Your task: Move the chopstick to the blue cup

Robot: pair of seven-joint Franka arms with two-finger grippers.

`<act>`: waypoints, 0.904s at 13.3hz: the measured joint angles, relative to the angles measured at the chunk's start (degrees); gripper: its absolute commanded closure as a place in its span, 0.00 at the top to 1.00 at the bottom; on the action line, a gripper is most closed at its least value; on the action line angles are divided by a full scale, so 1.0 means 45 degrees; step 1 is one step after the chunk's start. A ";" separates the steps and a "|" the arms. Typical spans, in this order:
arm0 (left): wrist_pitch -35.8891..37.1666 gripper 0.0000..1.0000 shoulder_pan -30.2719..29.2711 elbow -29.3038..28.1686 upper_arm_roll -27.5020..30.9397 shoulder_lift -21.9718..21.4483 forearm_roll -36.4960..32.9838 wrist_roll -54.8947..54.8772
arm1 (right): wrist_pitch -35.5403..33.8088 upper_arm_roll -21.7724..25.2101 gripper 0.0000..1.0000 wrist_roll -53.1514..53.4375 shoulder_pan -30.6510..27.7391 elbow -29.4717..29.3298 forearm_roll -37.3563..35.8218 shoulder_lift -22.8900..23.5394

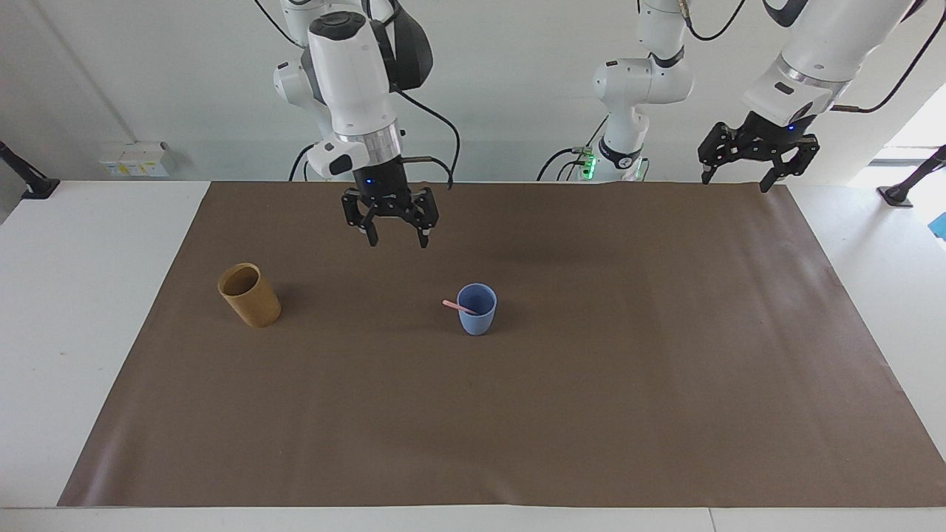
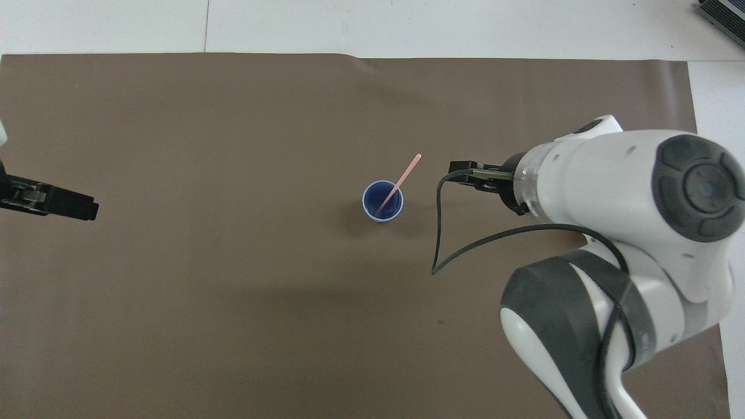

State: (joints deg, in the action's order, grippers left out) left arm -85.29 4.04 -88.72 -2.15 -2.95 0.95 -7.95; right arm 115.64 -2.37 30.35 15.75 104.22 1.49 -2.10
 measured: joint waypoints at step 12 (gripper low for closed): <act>0.0008 1.00 -0.0001 -0.0037 0.0009 -0.0007 0.0000 0.0000 | -0.5388 0.0169 1.00 -0.4470 -0.3796 -0.2916 -0.0769 -0.0317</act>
State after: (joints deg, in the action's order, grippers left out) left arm -85.25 4.03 -88.89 -2.10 -2.98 0.95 -7.95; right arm 91.39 -1.61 10.24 -1.33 91.10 -1.97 -3.53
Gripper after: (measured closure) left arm 0.000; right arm 0.000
